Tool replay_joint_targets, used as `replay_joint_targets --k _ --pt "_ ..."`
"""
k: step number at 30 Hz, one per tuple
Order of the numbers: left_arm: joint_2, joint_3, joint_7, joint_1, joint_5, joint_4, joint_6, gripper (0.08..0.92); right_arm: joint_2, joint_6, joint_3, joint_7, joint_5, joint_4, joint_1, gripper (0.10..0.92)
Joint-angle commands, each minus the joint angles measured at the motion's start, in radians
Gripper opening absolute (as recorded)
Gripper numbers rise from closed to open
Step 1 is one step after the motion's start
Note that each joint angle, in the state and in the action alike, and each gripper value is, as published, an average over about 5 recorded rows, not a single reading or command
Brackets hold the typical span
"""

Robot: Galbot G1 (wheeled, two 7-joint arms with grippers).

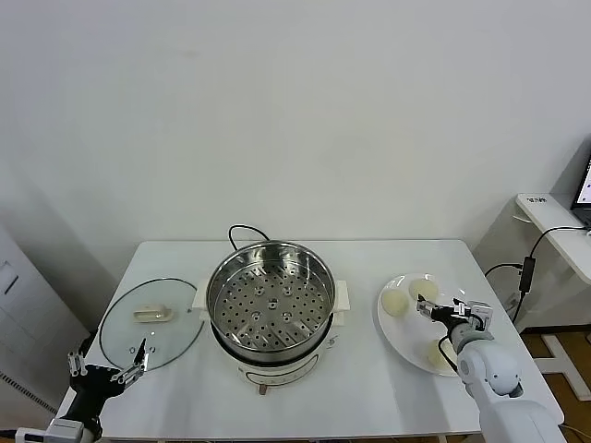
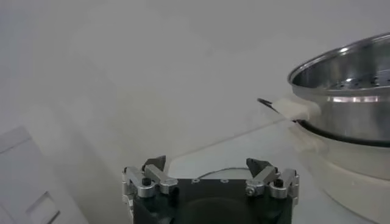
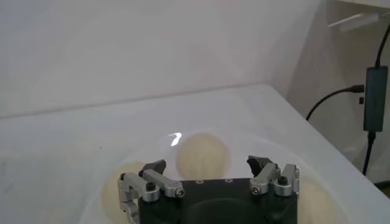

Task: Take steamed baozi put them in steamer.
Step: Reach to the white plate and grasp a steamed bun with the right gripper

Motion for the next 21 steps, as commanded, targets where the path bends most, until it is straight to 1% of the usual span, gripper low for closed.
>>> replay_joint_targets --k 1,3,5,7,10,13,15,17,19,21 --pt "-0.001 -0.002 0.002 -0.001 -0.002 0.005 -0.002 0.823 -0.061 0.017 -0.001 -0.084 0.001 0.008 -0.006 0.823" --pt "-0.001 -0.003 0.002 -0.001 -0.003 0.005 -0.003 0.823 -0.106 0.045 -0.002 -0.177 -0.026 0.005 -0.010 0.823" --pt "0.002 -0.005 0.002 0.001 -0.005 0.005 -0.004 0.823 -0.191 0.098 -0.005 -0.344 -0.084 -0.009 -0.006 0.823" --pt "0.005 -0.006 0.002 0.002 -0.006 0.004 -0.007 0.823 -0.309 0.156 -0.017 -0.530 -0.170 -0.039 0.022 0.823" --pt "0.004 -0.005 0.002 0.004 -0.006 0.002 -0.010 0.823 -0.499 0.259 -0.090 -0.785 -0.310 -0.126 0.138 0.823" --pt "0.000 -0.004 0.002 0.004 -0.006 0.000 -0.012 0.823 -0.618 0.366 -0.246 -1.019 -0.459 -0.246 0.353 0.823" --pt "-0.003 -0.003 0.002 0.003 -0.005 0.000 -0.013 0.823 -0.657 0.398 -0.362 -1.160 -0.567 -0.320 0.521 0.823" --pt "-0.004 -0.002 0.001 0.002 -0.005 -0.001 -0.013 0.823 -0.664 0.416 -0.492 -1.290 -0.685 -0.378 0.689 0.823" --pt "-0.004 -0.002 0.000 0.001 -0.005 -0.003 -0.013 0.823 -0.652 0.430 -0.632 -1.367 -0.775 -0.419 0.838 0.823" --pt "-0.004 -0.002 0.000 0.000 -0.004 -0.006 -0.012 0.823 -0.631 0.438 -0.767 -1.406 -0.824 -0.448 0.954 0.823"
